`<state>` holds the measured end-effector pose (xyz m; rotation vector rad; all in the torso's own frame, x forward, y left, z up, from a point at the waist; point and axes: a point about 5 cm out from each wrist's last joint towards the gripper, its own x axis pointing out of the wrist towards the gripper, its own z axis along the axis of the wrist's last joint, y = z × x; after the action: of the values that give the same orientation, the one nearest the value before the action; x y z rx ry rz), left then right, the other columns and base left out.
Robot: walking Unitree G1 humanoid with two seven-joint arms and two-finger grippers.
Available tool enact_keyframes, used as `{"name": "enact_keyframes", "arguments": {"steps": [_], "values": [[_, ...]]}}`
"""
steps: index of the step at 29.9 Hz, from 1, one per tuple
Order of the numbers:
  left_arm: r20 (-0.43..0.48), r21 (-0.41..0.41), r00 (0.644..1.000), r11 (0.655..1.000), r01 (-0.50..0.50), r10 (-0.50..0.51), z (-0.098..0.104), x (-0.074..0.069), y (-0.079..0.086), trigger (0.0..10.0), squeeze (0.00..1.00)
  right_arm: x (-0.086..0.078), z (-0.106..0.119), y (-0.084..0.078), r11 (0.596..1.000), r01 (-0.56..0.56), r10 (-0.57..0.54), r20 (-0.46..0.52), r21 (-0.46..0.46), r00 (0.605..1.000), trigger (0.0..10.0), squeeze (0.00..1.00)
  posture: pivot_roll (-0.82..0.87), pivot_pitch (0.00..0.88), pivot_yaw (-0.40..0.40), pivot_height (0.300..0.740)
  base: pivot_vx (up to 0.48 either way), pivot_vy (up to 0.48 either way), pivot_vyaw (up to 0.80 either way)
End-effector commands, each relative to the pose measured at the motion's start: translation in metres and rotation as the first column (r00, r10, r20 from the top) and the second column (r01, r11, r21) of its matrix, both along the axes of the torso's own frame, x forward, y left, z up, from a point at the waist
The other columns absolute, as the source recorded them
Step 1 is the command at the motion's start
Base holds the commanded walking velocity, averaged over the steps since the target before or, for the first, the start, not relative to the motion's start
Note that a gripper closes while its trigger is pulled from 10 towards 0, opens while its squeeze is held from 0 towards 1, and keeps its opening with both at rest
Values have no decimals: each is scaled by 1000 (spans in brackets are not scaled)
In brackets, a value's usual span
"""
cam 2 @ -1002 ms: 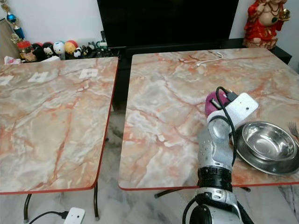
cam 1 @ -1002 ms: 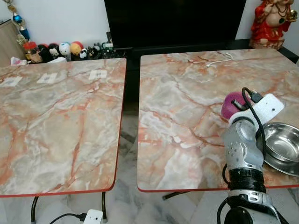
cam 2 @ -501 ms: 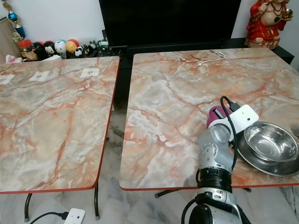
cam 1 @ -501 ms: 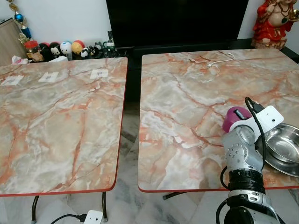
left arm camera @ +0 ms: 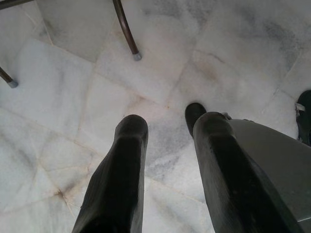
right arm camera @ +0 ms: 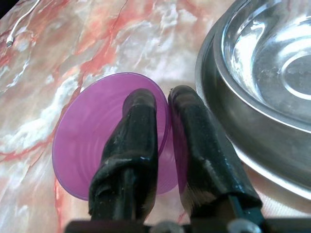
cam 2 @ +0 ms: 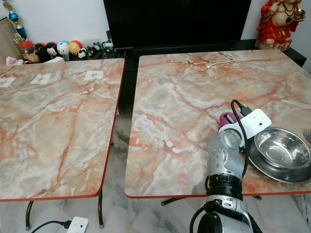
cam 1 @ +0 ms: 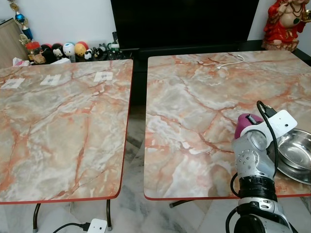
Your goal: Setting the table
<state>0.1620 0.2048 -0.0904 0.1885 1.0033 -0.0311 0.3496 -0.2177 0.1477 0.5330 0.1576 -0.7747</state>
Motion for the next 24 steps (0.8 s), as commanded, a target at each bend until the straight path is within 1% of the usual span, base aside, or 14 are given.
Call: {"name": "enact_keyframes", "arguments": {"steps": [1, 4, 9, 13, 17, 18, 19, 20, 21, 22, 24], "values": [[-15, -2, 1000, 1000, -8, 8, -1, -3, 2, 10000, 0, 3, 5, 2, 1000, -3, 3, 10, 5, 1000, 10000, 0, -83, 0, 39, 740, 0, 0, 0], [-14, -2, 1000, 1000, -8, 8, -1, -3, 1, 10000, 0, 4, 7, 2, 1000, -6, 6, 29, -2, 1000, 10000, 0, -82, 0, 39, 740, 0, 0, 0], [-10, -3, 1000, 1000, -7, 7, -1, -2, 1, 10000, 0, 4, 17, 0, 998, 7, -3, 69, -58, 998, 10000, 0, -84, 0, 40, 740, 0, 0, 0], [-9, -4, 1000, 1000, -6, 6, 0, -1, 1, 10000, 0, 3, 17, 0, 998, 12, -8, 68, -63, 998, 10000, 0, -84, 0, 40, 740, 0, 0, 0], [-6, -5, 1000, 1000, -7, 7, 0, 0, 0, 10000, 0, 0, 16, -4, 995, 30, -23, 67, -100, 998, 10000, 0, -82, 0, 39, 740, 0, 0, 0], [-4, -5, 1000, 1000, -7, 7, 0, 0, 0, 10000, 0, -4, 20, -7, 984, 41, -29, 77, -171, 997, 10000, 0, -82, 0, 38, 740, 0, 0, 0], [-4, -5, 1000, 1000, -8, 8, 0, 0, 0, 10000, 0, -5, 22, -8, 979, 42, -26, 84, -199, 996, 10000, 0, -84, 0, 38, 740, 0, 0, 0], [-3, -5, 1000, 1000, -8, 8, 0, 0, 1, 10000, 0, -7, 26, -9, 964, 46, -22, 97, -262, 995, 10000, 0, -85, 0, 39, 740, 0, 0, 0], [-3, -5, 1000, 1000, -8, 8, 0, 0, 1, 10000, 0, -9, 33, -10, 935, 53, -13, 114, -350, 993, 10000, 0, -87, 0, 39, 740, 0, 0, 0], [-2, -4, 1000, 1000, -8, 8, 0, 0, 1, 10000, 0, -10, 37, -10, 915, 55, -1, 132, -401, 991, 10000, 0, -87, 0, 39, 740, 0, 0, 0], [0, -4, 1000, 1000, -10, 10, 0, 0, 1, 10000, 0, -12, 44, -7, 890, 40, 47, 179, -454, 983, 10000, 0, -86, 0, 38, 740, 0, 0, 0]]}}
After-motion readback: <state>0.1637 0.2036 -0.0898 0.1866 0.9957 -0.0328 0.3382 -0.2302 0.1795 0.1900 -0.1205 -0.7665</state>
